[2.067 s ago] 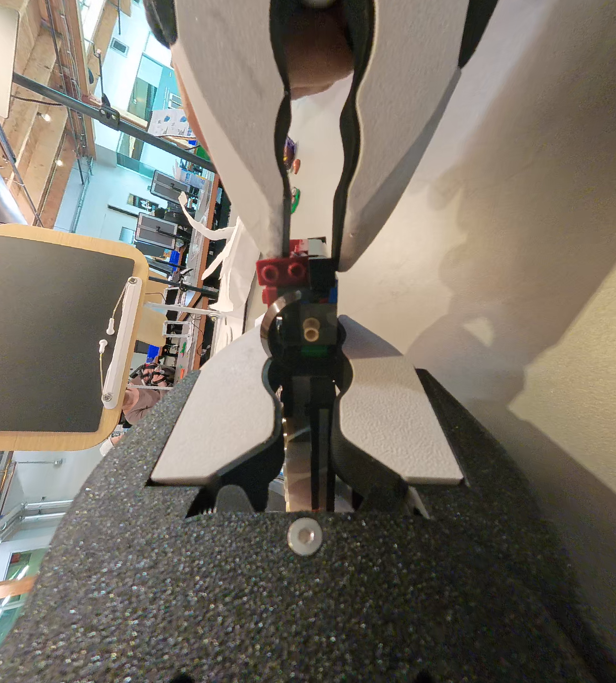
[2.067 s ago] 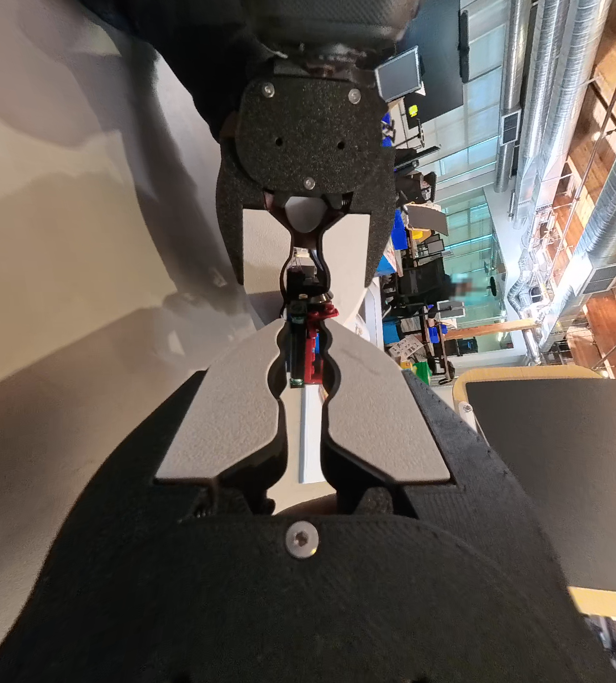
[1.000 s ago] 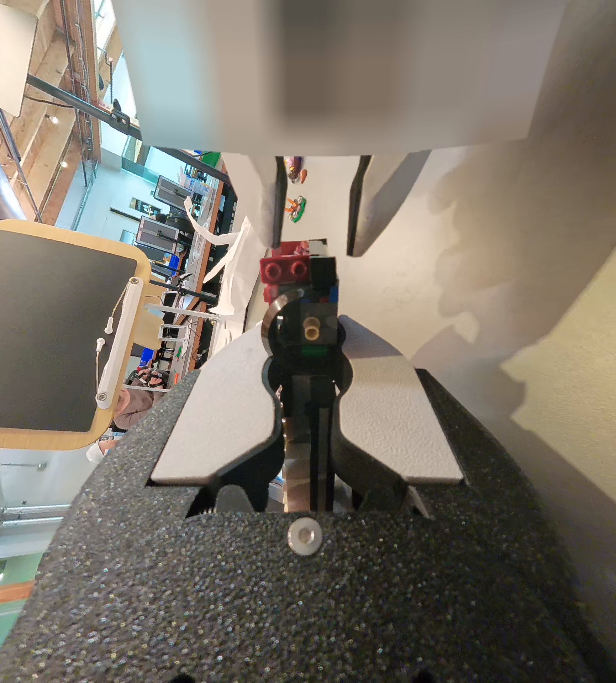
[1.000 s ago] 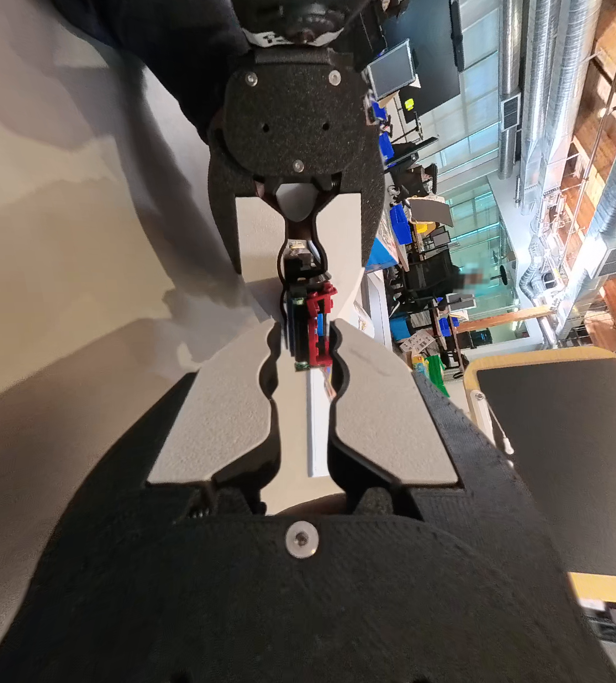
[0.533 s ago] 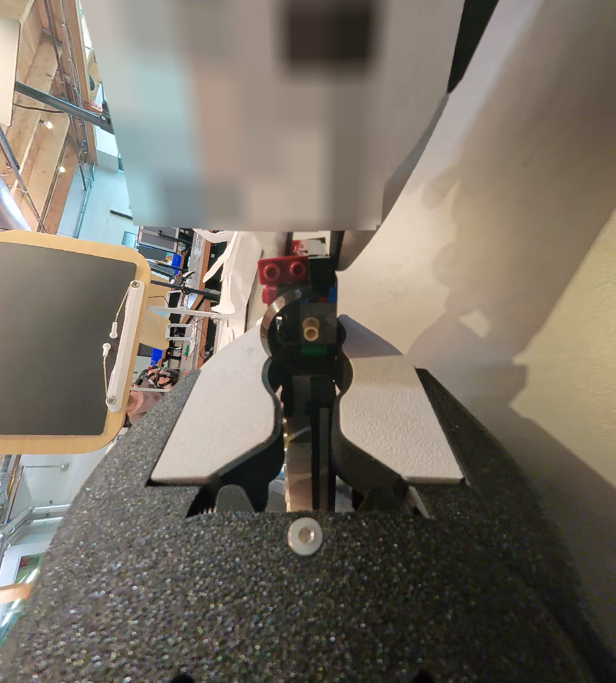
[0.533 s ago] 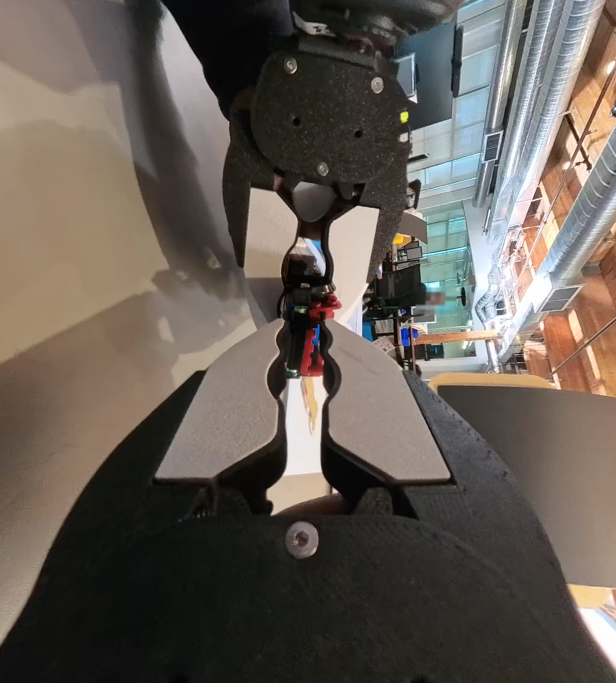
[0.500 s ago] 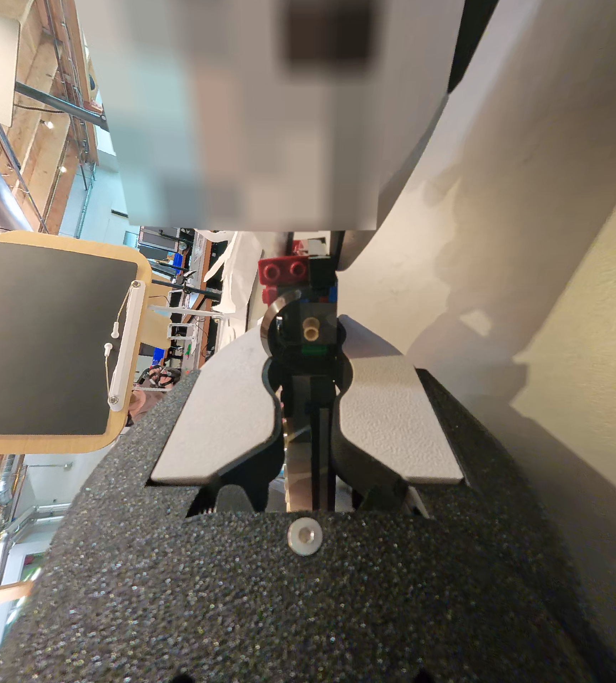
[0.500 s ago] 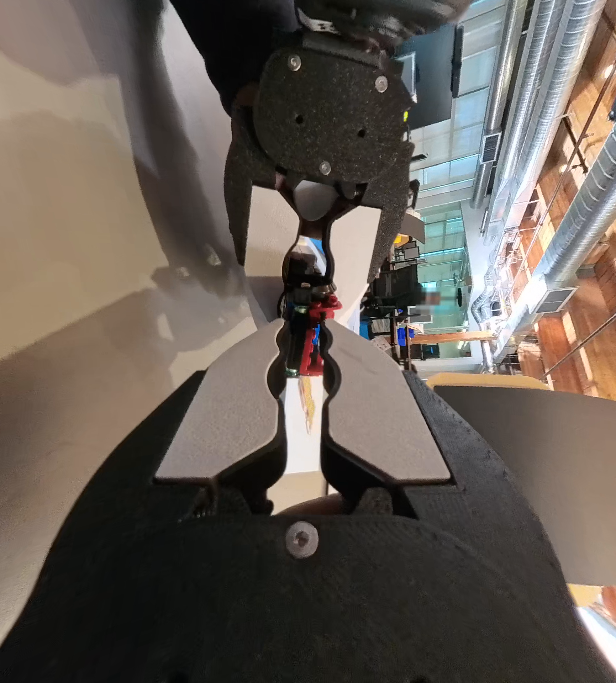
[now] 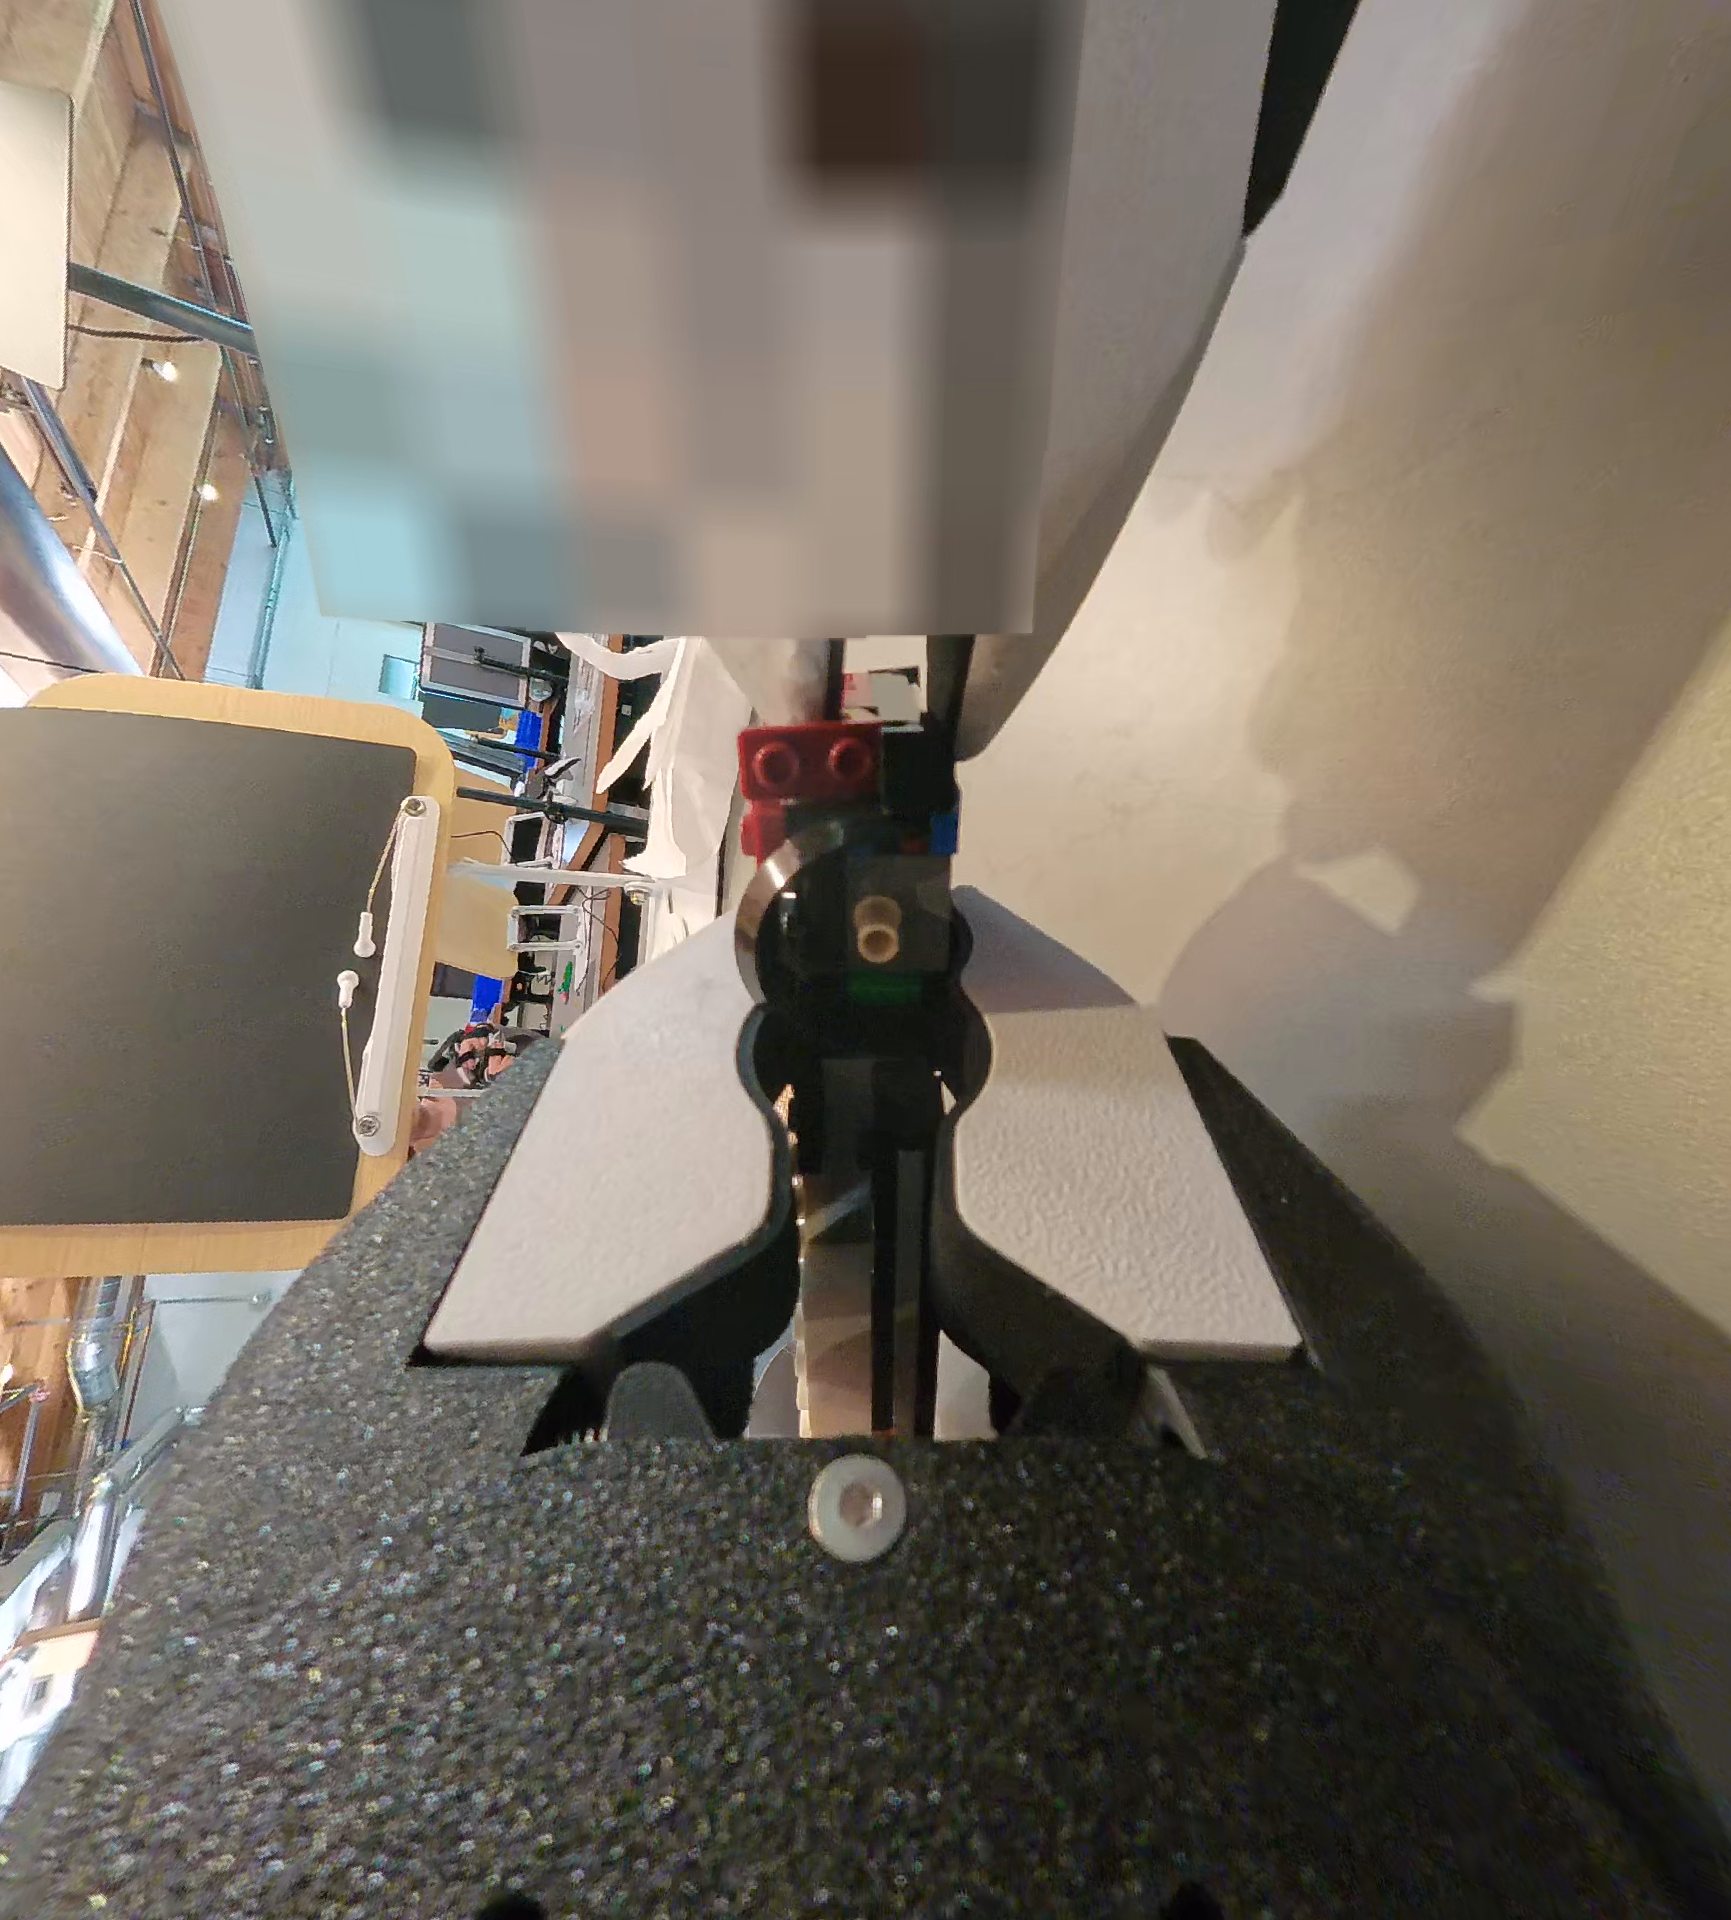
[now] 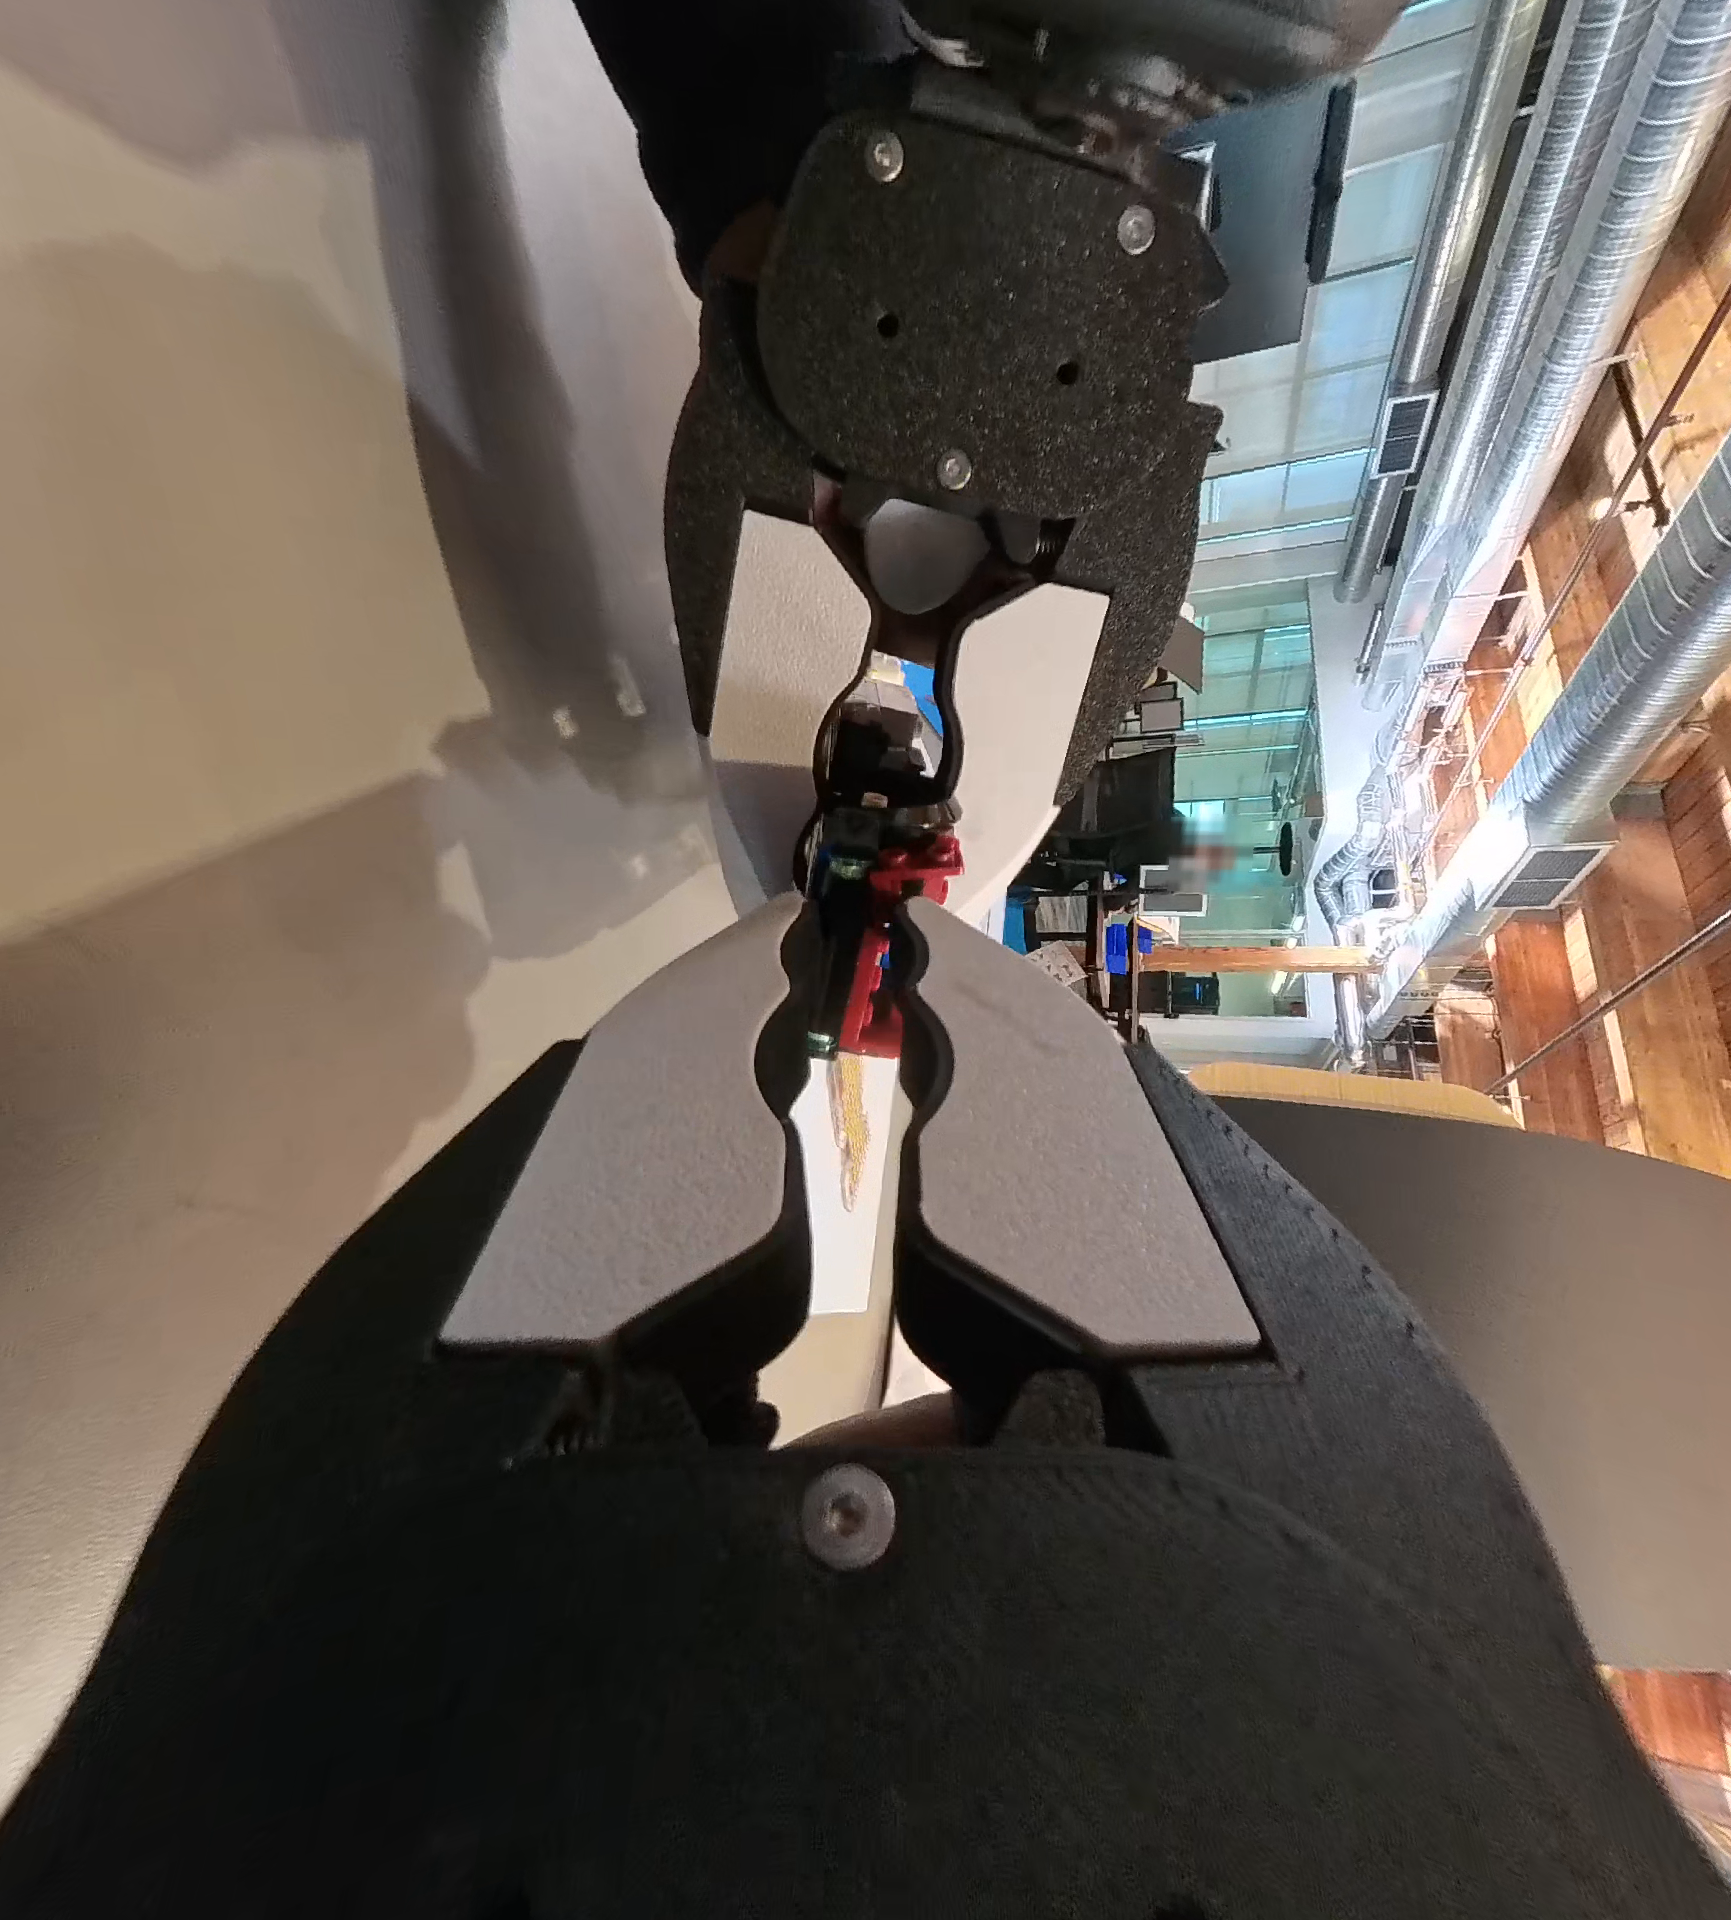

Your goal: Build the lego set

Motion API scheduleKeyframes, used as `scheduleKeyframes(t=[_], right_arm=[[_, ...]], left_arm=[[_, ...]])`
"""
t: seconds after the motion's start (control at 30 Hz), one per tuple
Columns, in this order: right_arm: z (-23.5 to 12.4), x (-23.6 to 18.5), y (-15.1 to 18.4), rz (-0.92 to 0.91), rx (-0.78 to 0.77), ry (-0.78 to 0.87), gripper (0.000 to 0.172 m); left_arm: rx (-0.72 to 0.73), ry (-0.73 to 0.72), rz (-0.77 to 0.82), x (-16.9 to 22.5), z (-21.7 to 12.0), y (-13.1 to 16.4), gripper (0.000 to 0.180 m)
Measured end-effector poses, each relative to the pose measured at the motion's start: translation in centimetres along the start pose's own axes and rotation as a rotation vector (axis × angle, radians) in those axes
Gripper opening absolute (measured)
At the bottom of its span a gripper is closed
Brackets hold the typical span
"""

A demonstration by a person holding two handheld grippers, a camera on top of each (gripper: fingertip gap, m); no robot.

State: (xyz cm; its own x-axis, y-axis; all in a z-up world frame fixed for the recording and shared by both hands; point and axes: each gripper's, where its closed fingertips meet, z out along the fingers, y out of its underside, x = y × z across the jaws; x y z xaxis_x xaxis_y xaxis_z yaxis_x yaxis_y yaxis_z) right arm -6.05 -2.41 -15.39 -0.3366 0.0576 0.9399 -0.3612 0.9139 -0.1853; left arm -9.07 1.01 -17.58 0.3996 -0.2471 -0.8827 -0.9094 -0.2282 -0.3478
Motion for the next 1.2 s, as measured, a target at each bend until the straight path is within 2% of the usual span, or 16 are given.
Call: scheduleKeyframes(t=[0.3, 0.47, 0.73, 0.97, 1.2], right_arm=[[0.0, 0.7, 0.3, 0.064, 0.001, 0.046, 0.013], [-0.3, 1.4, 0.6, 0.126, -0.001, 0.082, 0.023], [-1.2, 2.8, 0.8, 0.346, 0.065, 0.107, 0.031], [-2.2, 5.0, 1.2, 0.493, 0.113, 0.133, 0.036], [-3.4, 7.5, -0.4, 0.612, 0.206, 0.103, 0.034]], left_arm=[[0.013, -0.009, -0.065, -0.3, 0.2, 0.1, 0.026], [0.016, -0.025, -0.083, -0.5, 0.2, 0.2, 0.026], [0.033, -0.052, -0.186, -1.6, 0.1, 0.3, 0.025], [0.149, -0.080, -0.352, -3.6, -0.9, -1.0, 0.026], [0.304, -0.051, -0.539, -5.2, -1.9, -2.8, 0.025]])
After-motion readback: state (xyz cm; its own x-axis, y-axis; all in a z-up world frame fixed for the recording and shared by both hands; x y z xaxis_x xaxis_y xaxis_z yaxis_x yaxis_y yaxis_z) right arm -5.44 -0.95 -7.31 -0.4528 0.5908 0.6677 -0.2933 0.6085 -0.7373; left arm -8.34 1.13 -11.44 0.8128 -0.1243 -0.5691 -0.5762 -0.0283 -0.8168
